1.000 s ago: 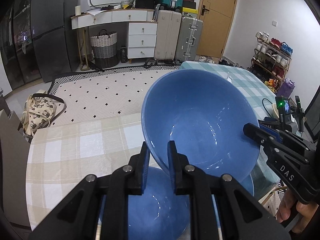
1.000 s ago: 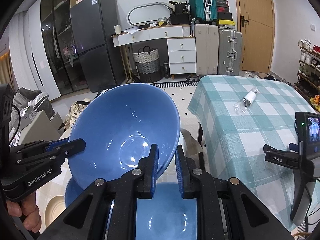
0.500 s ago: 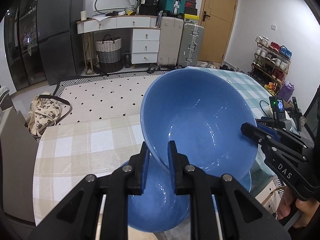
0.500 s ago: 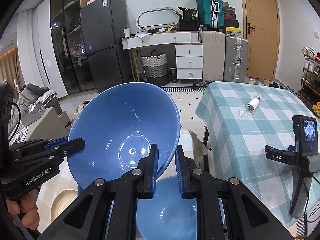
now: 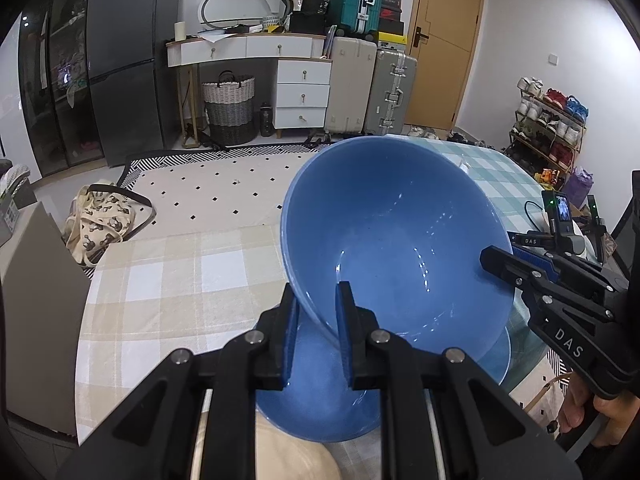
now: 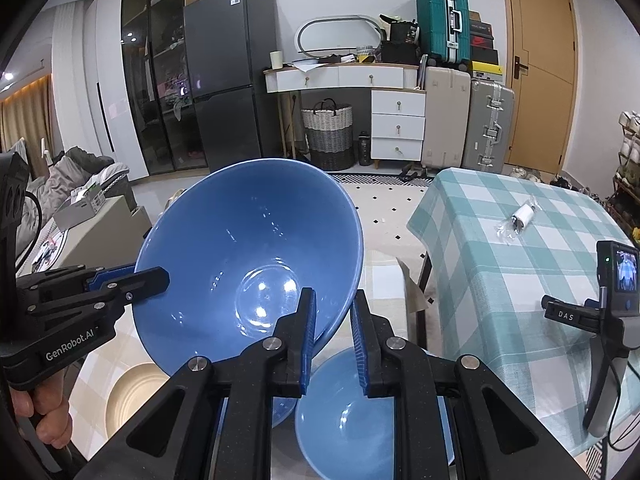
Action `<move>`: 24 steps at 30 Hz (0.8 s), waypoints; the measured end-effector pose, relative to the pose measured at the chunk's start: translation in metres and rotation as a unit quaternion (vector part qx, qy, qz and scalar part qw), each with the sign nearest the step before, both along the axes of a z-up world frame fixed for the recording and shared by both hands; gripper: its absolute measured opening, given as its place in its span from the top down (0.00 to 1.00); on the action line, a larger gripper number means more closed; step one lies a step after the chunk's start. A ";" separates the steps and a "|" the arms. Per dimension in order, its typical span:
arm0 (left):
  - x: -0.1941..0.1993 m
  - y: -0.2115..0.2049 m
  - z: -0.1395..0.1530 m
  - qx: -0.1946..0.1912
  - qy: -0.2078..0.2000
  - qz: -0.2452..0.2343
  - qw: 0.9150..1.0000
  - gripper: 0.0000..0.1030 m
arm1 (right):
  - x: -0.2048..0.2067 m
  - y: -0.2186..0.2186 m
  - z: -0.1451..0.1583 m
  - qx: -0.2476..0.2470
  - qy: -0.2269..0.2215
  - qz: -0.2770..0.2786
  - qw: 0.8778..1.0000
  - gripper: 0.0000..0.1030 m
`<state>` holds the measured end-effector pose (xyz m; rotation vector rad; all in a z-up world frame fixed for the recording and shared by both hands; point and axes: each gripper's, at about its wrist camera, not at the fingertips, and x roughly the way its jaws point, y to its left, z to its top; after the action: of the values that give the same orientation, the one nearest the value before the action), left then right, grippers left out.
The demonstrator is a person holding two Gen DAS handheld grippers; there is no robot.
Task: Organize plates and bowls
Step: 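Lift the dark blue bowl with both grippers and carry it toward the plate stack, then lower the held blue bowl toward the table with both grippers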
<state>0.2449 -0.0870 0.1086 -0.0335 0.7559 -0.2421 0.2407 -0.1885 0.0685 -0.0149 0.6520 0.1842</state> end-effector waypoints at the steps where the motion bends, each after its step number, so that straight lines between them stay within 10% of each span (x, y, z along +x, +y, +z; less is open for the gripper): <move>1: -0.001 0.001 -0.002 0.001 0.001 0.001 1.000 0.84 | 0.000 0.002 -0.001 0.000 0.001 0.003 1.000 0.83; 24: -0.009 0.027 -0.031 0.023 0.026 0.018 0.999 0.84 | 0.002 0.032 -0.034 -0.013 0.049 0.052 0.997 0.81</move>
<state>0.2354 -0.0600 0.0773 -0.0093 0.8121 -0.1908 0.2425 -0.1566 0.0347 -0.0644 0.7526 0.2781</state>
